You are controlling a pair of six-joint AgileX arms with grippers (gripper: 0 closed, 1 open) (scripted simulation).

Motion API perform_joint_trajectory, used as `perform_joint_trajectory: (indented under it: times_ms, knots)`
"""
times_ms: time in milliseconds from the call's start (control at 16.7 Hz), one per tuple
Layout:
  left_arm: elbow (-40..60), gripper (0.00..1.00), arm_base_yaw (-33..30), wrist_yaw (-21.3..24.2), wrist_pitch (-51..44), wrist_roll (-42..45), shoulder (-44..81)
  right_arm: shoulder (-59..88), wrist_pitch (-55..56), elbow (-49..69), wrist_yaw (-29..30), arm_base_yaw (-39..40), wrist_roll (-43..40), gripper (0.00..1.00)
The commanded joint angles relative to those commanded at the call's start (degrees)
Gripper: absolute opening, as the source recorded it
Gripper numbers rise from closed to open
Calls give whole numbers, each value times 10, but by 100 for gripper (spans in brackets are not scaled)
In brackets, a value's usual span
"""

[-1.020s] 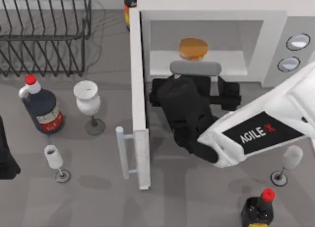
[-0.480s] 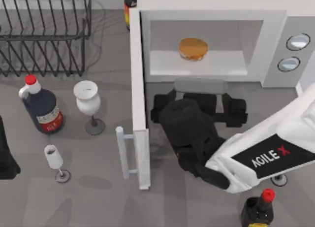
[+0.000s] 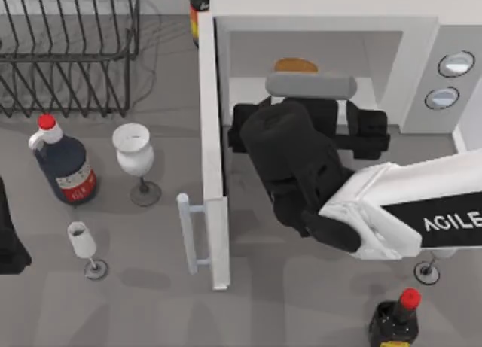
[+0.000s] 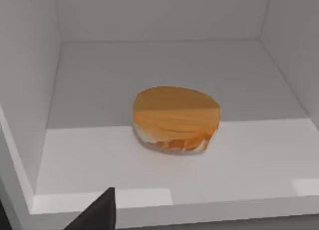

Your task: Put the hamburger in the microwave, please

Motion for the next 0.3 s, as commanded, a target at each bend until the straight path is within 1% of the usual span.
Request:
perform_joint_trajectory:
  times_ms: [120, 300]
  knots:
    - [0, 100, 0, 0, 0, 0, 0, -32, -45, 12, -2, 1, 0, 100]
    - [0, 100, 0, 0, 0, 0, 0, -49, -66, 18, -3, 2, -1, 100]
